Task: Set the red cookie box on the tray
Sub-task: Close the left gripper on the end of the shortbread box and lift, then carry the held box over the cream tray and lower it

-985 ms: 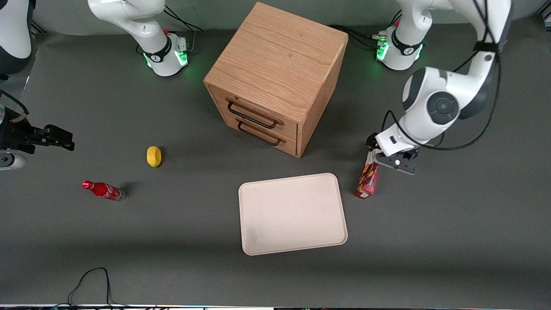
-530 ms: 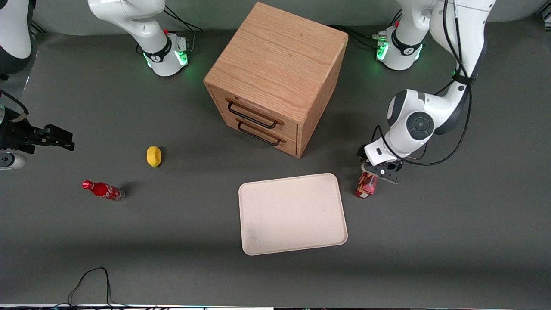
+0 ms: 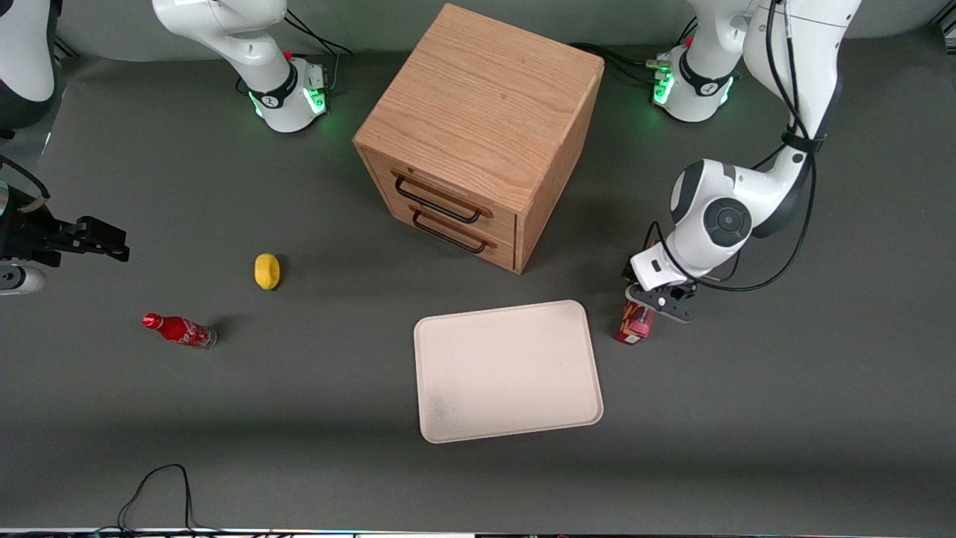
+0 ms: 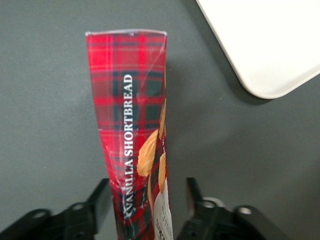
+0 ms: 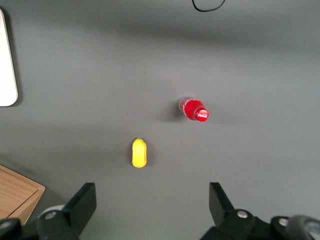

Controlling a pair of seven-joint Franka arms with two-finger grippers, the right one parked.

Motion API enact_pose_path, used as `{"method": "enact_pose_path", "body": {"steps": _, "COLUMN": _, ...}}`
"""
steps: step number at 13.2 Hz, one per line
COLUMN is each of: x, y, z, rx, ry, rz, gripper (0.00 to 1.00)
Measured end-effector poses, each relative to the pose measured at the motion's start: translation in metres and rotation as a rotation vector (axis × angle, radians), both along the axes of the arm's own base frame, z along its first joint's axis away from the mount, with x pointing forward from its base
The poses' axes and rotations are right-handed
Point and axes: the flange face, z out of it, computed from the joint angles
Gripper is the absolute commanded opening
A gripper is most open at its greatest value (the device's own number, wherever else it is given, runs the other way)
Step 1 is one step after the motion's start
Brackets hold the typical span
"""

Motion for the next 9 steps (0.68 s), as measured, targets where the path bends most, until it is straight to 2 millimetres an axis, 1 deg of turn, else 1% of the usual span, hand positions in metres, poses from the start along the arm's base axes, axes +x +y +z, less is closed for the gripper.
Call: {"method": "enact_pose_path", "body": {"steps": 9, "x": 0.0025, "y": 0.0001, "z": 0.0033, "rx": 0.003, "ry": 0.011, "rz": 0.0, "gripper": 0.0}}
